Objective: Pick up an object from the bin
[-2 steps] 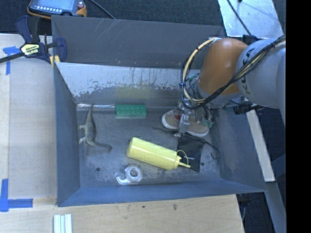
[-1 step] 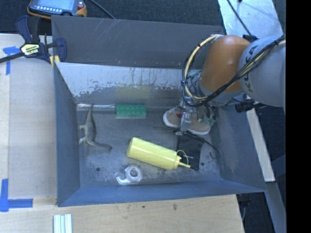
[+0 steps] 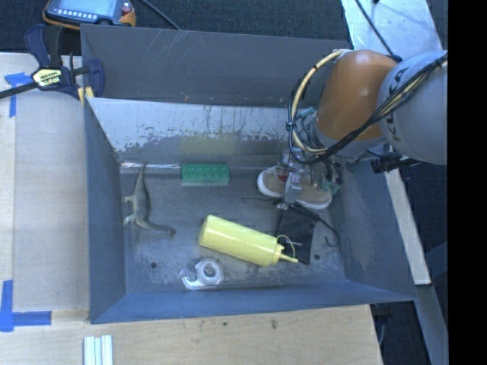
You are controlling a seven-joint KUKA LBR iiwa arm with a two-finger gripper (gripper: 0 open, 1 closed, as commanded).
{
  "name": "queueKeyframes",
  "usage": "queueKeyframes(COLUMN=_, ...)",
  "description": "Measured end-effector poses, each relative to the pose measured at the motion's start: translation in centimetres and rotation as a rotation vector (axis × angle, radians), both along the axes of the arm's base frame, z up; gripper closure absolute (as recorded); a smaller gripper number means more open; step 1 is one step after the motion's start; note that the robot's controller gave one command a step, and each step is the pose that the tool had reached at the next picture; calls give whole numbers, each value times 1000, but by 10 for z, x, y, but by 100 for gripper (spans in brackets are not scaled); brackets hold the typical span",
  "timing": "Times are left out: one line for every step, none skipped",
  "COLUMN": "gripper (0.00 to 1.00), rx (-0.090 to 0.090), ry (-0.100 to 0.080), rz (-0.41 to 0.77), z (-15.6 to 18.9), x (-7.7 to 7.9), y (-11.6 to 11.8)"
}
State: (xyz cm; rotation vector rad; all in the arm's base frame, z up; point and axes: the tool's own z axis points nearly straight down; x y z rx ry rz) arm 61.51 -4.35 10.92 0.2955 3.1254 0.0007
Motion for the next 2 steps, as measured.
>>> queueKeyframes(gripper=100, rx=0, ry=4, rz=0, z=14, x=-1, y=0)
queueKeyframes(gripper=100, rx=0, ry=2, rz=0, z=32, x=0, y=0)
